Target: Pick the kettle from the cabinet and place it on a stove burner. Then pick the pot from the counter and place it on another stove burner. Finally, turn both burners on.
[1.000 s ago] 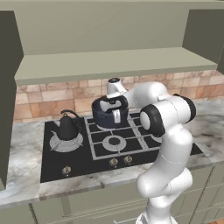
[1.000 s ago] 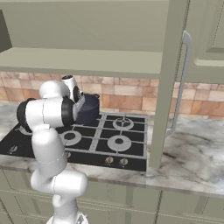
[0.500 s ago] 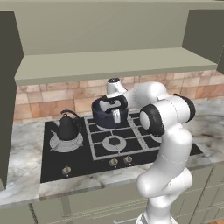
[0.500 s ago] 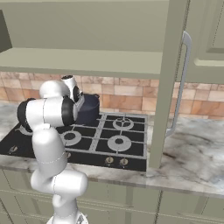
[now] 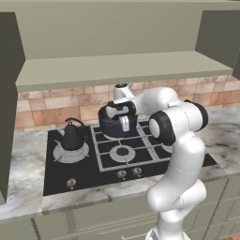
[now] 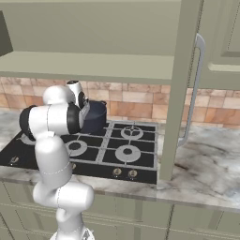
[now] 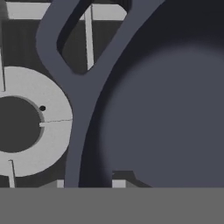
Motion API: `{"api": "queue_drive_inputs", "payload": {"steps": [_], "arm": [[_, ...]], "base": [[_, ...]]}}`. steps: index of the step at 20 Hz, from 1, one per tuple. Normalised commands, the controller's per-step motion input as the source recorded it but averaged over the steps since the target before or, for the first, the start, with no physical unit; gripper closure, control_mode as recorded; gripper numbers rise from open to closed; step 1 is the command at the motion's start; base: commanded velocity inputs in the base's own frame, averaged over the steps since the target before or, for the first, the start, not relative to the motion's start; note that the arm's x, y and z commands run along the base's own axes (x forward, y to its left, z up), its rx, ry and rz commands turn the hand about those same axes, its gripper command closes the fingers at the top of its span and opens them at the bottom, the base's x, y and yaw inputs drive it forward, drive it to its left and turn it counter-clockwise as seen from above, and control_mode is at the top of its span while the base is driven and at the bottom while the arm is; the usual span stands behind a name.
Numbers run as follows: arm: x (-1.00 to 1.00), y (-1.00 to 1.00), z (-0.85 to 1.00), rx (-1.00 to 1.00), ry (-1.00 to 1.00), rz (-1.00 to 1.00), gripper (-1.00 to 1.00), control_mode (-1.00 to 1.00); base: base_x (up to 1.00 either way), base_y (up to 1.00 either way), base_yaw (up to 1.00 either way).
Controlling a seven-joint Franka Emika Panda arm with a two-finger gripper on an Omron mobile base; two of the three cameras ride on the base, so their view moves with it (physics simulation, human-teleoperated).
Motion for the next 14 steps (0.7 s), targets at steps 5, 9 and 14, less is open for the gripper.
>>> {"api": "queue_drive_inputs", "payload": {"steps": [5,9,14], "arm": [[0.04,0.19,-0.26,0.00,0.01,0.04,-1.00,-1.00],[0.00,0.15,-0.25,0.00,0.00,0.03,-1.00,-1.00],[-0.04,0.09,-0.19,0.00,0.00,0.01,-1.00,-1.00]], "base": [[0.00,0.00,0.00],[0.00,0.00,0.00],[0.00,0.00,0.00]]}}
